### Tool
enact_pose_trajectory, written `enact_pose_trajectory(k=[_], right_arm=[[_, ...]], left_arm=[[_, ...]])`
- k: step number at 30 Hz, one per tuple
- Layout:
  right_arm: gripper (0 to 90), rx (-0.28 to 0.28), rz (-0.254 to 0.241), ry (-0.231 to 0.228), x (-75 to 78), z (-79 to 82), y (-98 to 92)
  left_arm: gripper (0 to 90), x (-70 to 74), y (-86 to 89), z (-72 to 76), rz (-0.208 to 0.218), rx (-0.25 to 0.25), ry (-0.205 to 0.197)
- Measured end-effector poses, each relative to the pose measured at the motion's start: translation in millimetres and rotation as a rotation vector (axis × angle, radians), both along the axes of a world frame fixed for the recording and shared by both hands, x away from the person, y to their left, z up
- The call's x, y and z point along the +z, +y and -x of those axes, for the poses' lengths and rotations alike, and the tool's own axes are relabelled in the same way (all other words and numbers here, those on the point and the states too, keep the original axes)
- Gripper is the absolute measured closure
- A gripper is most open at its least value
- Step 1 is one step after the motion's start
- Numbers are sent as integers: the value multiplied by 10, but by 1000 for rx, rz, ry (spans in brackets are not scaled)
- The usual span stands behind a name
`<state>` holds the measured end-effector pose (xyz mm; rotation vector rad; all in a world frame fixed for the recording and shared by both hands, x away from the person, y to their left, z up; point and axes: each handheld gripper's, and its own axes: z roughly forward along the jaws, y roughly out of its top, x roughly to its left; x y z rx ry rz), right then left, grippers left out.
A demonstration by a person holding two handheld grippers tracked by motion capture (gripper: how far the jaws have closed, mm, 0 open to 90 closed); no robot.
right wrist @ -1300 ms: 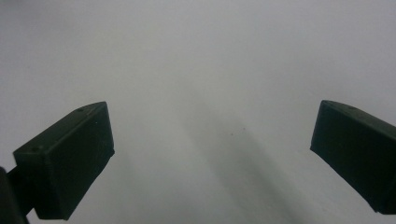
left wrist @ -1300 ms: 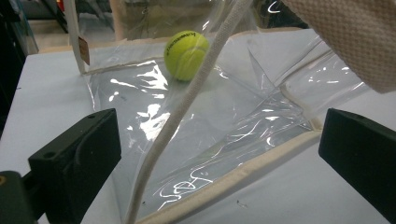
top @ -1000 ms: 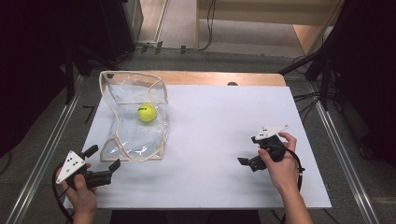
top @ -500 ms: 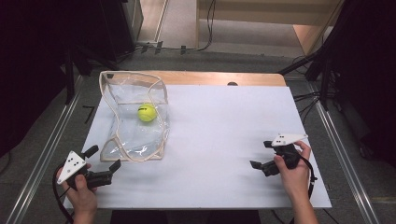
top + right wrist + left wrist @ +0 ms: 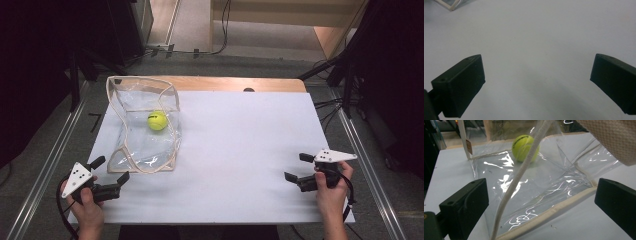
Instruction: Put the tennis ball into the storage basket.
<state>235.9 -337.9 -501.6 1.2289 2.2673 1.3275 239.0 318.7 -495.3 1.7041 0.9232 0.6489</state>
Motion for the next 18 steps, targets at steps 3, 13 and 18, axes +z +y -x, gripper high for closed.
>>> enact_pose_trajectory(k=[3,13,18], right_arm=[[0,-27,-27,-29,-6,44,-98],[0,-63,-95,-112,-47,206,-347],[0,-54,-90,-134,-109,265,-369]], left_arm=[[0,3,16,1,14,0,1],[0,2,11,3,6,0,-1],[0,3,16,15,11,0,-9]])
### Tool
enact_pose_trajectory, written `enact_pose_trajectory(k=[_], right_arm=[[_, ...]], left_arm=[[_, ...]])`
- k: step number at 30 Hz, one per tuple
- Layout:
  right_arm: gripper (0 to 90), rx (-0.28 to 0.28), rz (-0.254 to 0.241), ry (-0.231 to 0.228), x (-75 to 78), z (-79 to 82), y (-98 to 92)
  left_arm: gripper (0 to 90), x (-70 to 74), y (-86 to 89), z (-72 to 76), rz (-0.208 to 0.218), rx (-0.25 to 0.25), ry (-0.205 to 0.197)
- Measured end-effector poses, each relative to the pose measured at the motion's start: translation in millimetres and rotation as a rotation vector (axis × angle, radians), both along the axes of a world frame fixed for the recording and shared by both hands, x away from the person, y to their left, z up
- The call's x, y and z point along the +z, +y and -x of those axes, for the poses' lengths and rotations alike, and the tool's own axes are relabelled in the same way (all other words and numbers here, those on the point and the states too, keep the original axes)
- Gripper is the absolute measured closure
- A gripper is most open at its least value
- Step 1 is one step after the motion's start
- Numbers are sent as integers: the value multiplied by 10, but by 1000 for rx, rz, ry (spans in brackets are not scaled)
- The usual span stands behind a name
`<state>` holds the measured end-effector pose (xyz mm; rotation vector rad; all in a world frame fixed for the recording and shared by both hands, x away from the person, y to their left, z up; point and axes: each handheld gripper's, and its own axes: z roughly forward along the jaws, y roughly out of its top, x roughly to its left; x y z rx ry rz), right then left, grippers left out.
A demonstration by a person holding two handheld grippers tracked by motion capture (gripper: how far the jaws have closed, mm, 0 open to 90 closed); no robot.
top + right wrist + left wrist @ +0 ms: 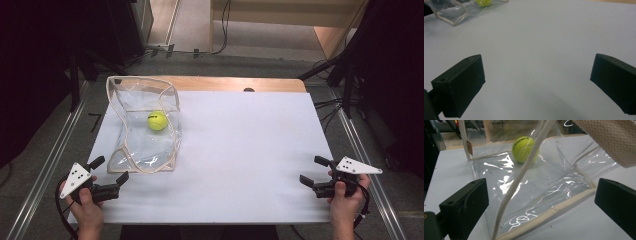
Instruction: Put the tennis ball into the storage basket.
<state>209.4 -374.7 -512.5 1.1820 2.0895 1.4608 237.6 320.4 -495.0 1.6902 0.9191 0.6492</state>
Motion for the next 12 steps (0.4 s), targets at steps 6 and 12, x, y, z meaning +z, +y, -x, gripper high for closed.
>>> enact_pose_trajectory(k=[6,12], right_arm=[[0,-45,-93,-44,-37,116,-157],[0,-64,-84,-63,-75,170,-167]], left_arm=[[0,1,26,29,16,-4,-15],[0,-1,33,32,20,5,-13]])
